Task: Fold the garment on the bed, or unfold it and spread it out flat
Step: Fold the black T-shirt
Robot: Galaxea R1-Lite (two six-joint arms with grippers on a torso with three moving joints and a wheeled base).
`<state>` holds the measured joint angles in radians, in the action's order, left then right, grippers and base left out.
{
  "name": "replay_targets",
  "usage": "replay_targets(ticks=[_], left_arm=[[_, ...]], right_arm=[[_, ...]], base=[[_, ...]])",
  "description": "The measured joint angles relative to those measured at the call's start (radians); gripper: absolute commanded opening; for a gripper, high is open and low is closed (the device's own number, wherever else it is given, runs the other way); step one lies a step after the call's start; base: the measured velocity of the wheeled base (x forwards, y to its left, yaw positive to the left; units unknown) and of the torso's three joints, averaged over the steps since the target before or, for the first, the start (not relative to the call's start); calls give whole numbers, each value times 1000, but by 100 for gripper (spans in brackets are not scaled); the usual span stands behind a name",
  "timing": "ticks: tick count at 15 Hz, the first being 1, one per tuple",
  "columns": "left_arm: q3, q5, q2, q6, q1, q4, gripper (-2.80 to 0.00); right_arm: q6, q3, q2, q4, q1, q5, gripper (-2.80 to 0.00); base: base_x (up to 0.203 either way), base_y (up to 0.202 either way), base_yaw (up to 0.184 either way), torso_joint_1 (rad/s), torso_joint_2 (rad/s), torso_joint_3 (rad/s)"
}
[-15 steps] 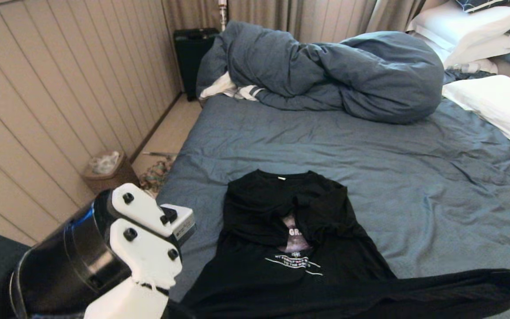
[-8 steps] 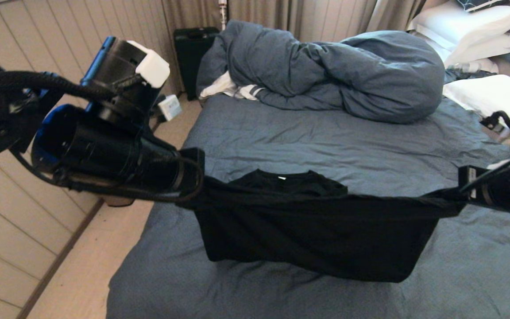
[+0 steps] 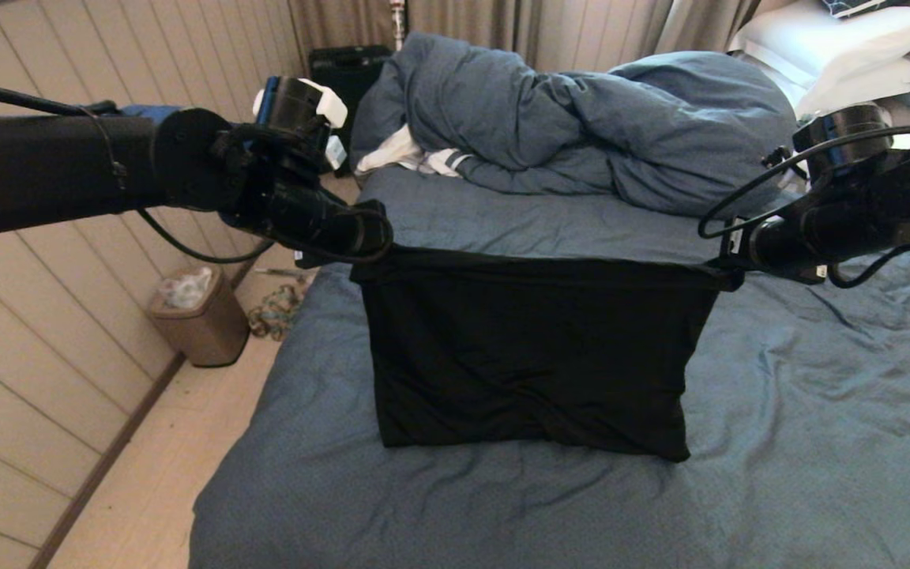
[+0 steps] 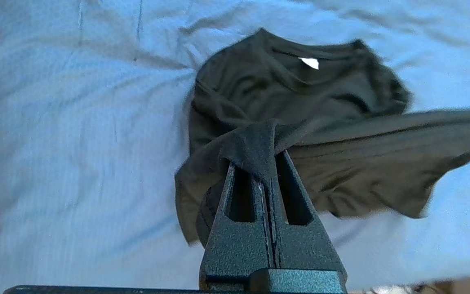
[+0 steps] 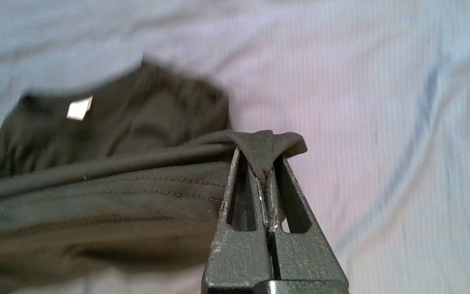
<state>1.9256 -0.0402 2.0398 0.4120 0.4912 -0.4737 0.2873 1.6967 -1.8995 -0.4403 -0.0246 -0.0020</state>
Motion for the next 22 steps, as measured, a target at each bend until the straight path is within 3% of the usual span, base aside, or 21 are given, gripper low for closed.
replay_targets(ticks=[6,9,11,14,17,22], left_arm=[[11,1,101,-42,-18,105,-280],[11,1,86,-57,-17,80,-280],[9,1,45,-55,-17,-7,-280],[-45,3,-49,-36,-12,-158,-280],[-242,1,-176,-14,22,-196,-280],[-627,-66,-426,83,231,-130,-280]], right_arm=[[-5,222,-202,-19,9,-40,-280],[-5,236,-212,-45,12,-40,-280],[-4,197,-170,-95,18,-38,-280],[-5,28,-46,-128,24,-32,-280],[-8,-227,151,-132,45,-30,-280],[-9,-580,494,-138,137,-42,-280]], base=[[0,0,0,0,0,0],[0,0,0,0,0,0],[0,0,0,0,0,0],[0,0,0,0,0,0],[0,0,0,0,0,0],[0,0,0,0,0,0]])
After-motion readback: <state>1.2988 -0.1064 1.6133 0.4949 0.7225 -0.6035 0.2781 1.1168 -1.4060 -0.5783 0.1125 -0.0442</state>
